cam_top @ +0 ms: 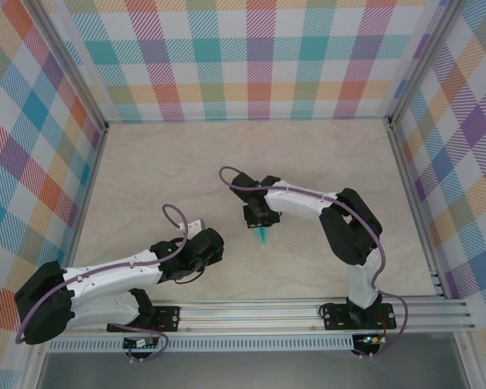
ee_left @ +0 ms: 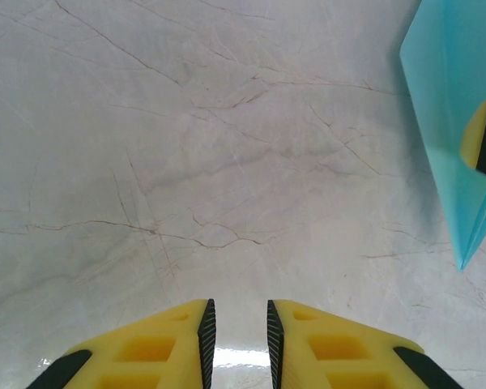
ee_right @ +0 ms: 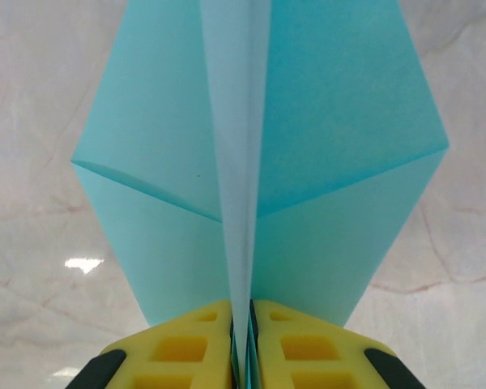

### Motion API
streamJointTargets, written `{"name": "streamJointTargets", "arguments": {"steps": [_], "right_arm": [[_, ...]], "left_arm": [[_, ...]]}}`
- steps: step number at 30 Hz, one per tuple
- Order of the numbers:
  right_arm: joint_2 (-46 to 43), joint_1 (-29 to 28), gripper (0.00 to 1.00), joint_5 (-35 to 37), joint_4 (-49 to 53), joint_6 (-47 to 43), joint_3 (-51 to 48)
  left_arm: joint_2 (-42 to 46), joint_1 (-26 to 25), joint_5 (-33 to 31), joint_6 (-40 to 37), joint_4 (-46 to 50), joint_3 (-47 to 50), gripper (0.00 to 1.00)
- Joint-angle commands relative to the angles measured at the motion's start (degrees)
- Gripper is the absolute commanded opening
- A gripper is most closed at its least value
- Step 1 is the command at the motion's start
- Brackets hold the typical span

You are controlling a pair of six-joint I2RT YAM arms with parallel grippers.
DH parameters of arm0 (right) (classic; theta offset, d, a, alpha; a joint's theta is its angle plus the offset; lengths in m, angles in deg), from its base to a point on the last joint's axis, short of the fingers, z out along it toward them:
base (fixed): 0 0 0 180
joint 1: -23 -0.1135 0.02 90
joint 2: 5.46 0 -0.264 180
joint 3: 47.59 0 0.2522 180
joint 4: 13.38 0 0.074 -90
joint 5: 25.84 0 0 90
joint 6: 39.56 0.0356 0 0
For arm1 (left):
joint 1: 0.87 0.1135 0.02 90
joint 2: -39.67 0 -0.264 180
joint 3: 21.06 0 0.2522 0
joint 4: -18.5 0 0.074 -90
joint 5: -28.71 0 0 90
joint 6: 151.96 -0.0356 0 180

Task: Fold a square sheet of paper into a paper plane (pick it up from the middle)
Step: Move the paper plane to the center of the table.

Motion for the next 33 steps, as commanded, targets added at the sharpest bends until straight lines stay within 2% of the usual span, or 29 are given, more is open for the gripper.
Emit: {"name": "streamJointTargets", "arguments": {"steps": [1, 14, 20, 26, 33], "right_arm": [[3.29, 0.67, 0.13, 0.57, 2.92, 0.92, 2.02], [7.0, 1.34, 0.18, -1.94, 1.22, 2.76, 1.88], [5.44, 1.43, 0.2, -1.18, 2.22, 2.53, 2.67], [0.77, 1.52, 0.33, -0.64, 3.01, 0.76, 3.54], [-6.71, 1.52, 0.41, -0.13, 2.83, -0.37, 1.16]], "left_arm": [[-0.58, 0.83, 0.21, -1.38, 0.6, -1.58, 0.26], [-1.04, 0.84, 0.36, -1.9, 1.19, -2.05, 0.26], [-1.09, 0.88, 0.31, -1.93, 1.44, -2.28, 0.26], [-1.0, 0.88, 0.11, -2.42, 2.12, -2.88, 0.26], [-1.09, 0.88, -0.28, -2.73, 3.1, -3.69, 0.26]]}}
